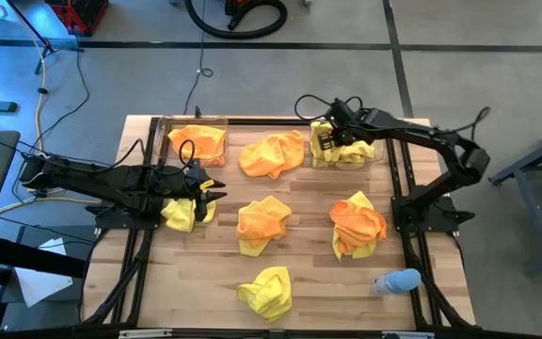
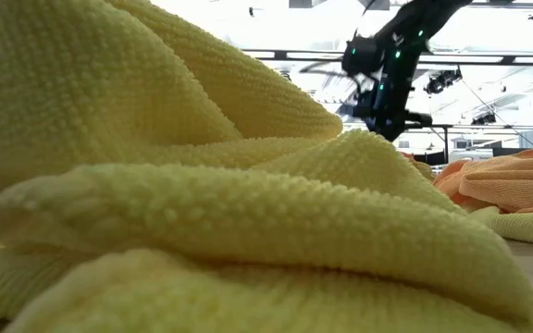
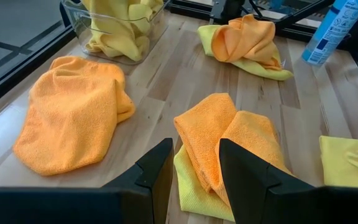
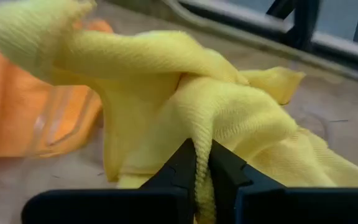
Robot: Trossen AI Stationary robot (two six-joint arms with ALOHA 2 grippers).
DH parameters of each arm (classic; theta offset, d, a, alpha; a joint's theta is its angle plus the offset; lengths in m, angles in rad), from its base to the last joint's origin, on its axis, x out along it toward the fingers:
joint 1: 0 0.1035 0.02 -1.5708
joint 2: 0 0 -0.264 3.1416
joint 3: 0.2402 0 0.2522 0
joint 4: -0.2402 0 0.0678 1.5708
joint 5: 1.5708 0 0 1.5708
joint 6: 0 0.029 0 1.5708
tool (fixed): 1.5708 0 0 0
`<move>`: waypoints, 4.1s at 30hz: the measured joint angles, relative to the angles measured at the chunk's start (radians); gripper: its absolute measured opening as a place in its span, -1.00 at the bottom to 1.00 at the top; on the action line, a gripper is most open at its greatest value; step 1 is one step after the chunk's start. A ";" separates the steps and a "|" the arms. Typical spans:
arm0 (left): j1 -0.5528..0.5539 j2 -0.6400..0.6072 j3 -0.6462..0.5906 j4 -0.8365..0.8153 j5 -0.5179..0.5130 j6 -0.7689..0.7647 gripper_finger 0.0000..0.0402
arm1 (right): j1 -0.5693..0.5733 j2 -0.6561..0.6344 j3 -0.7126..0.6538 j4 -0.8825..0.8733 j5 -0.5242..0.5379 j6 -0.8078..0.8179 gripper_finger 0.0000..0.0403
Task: Sort microfiber towel by color & place in baskets
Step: Put the bottom left yellow microfiber cloth into the right transparent bin, then put the top orange microfiber cloth into the left transparent bin
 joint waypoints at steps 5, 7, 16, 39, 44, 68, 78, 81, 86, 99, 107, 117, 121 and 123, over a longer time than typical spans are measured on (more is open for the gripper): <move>0.000 0.000 0.000 0.000 0.000 -0.002 -0.40 | 0.032 -0.070 0.000 -0.039 0.025 0.013 -0.89; 0.000 0.000 0.000 0.001 0.000 -0.002 -0.40 | 0.046 -0.077 0.000 -0.051 0.059 0.012 -0.89; 0.000 0.000 0.000 0.005 0.000 -0.002 -0.40 | 0.046 0.013 0.000 0.049 0.086 -0.035 -0.79; 0.000 0.000 0.000 0.009 0.000 -0.001 -0.40 | 0.000 0.105 0.027 0.056 -0.005 -0.021 0.15; 0.000 0.000 0.000 0.009 0.000 -0.001 -0.40 | 0.010 0.004 0.027 0.050 0.040 -0.001 0.15; 0.000 0.000 0.000 0.016 0.000 0.016 -0.40 | 0.013 0.262 0.027 0.223 0.088 0.025 -0.28; 0.000 0.000 0.000 0.016 0.000 0.016 -0.40 | 0.013 0.224 0.027 0.198 0.054 0.017 -0.28; 0.000 0.000 0.000 0.016 0.000 0.016 -0.40 | 0.014 0.164 0.027 0.173 0.054 0.017 -0.28; 0.000 0.000 0.000 0.016 0.000 0.015 -0.40 | 0.020 0.047 0.028 0.116 0.060 0.017 -0.28; 0.000 0.003 0.000 0.017 0.000 -0.002 -0.40 | 0.373 -0.149 -0.112 0.158 0.074 -0.067 -0.28; 0.000 0.053 0.002 0.018 -0.042 -0.002 -0.40 | 0.661 -0.265 -0.334 0.336 0.094 0.024 -0.28; 0.077 0.254 0.043 0.206 -0.158 0.034 -0.40 | 0.816 -0.308 -0.517 0.561 0.272 0.036 -0.28; 0.140 0.385 0.182 0.189 -0.158 0.069 -0.40 | 0.815 -0.308 -0.545 0.592 0.271 0.026 -0.28; 0.167 0.464 0.264 0.172 -0.155 0.100 -0.40 | 0.815 -0.308 -0.555 0.598 0.266 0.015 -0.28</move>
